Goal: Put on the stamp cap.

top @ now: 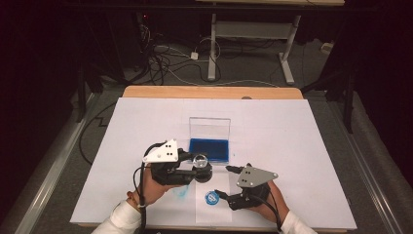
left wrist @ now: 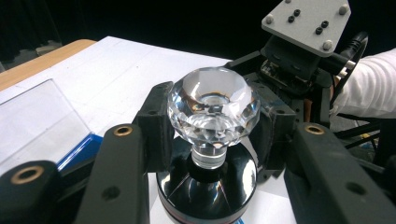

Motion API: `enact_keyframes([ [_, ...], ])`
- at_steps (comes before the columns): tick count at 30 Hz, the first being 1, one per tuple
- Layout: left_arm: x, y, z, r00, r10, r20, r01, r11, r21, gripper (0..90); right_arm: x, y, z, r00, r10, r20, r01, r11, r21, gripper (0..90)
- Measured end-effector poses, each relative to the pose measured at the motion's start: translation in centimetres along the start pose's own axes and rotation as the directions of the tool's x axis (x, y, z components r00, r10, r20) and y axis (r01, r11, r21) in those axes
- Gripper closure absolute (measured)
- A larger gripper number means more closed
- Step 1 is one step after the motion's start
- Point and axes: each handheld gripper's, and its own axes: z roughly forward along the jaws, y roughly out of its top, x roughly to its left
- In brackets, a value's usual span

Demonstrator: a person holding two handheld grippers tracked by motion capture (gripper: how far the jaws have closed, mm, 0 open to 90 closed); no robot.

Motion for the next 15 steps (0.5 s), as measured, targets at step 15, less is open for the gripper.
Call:
enact_keyframes([
  [15, 1.2, -0.1, -1.4, 0.9952, 0.002, -0.097, 0.006, 0.9968, 0.080, 53.6, -1.6, -1.1, -4.1, 0.9942, 0.014, 0.106, -0.012, 1.000, -0.019, 22.3],
])
